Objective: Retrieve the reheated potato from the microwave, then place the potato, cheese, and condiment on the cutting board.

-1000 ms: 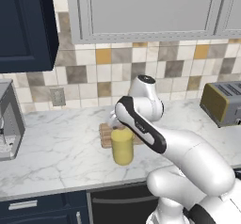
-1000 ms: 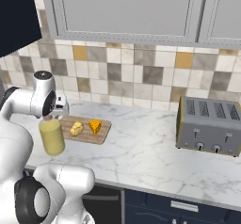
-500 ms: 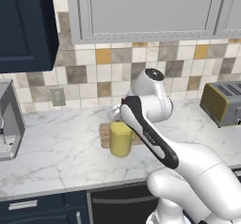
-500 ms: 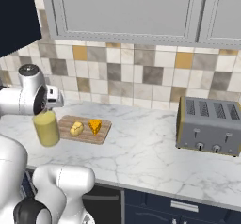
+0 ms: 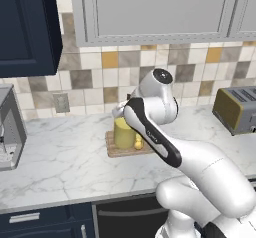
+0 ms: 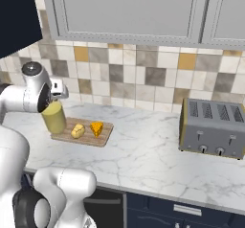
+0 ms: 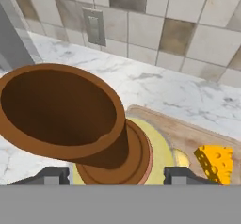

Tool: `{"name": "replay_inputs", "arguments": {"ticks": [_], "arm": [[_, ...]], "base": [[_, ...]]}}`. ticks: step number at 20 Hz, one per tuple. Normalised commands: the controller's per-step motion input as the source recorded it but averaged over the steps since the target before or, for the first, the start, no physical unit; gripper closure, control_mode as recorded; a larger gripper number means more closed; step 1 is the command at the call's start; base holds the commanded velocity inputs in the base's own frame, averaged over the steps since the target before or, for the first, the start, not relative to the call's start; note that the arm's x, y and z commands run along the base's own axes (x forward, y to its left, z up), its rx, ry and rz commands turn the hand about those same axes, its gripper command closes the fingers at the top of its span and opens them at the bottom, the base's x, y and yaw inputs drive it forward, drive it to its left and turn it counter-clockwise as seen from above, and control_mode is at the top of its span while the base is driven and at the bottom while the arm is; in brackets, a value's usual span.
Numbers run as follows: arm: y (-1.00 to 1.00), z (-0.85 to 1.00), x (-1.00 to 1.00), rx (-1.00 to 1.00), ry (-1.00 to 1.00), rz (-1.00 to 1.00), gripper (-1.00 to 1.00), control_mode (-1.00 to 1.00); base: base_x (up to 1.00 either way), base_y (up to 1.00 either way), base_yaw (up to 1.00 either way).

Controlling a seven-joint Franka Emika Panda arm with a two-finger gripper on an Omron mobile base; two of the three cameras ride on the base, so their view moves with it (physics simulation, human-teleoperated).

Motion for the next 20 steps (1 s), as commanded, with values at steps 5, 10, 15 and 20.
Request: {"name": "replay_inputs", "arguments": {"ticks": [5,10,15,20], "arm": [[0.0,0.0,0.63,0.0,0.01,-0.01,1.0,-1.0],[0.01,-0.22,0.44,0.0,0.09,-0.03,1.0,-1.0],[0.07,-0.32,0.6,0.0,0.1,-0.02,1.0,-1.0],[0.11,-0.29,0.57,0.0,0.08,-0.01,1.0,-1.0]], "base": [[0.0,0.0,0.0],[0.0,0.0,0.0],[0.0,0.0,0.0],[0.0,0.0,0.0]]}}
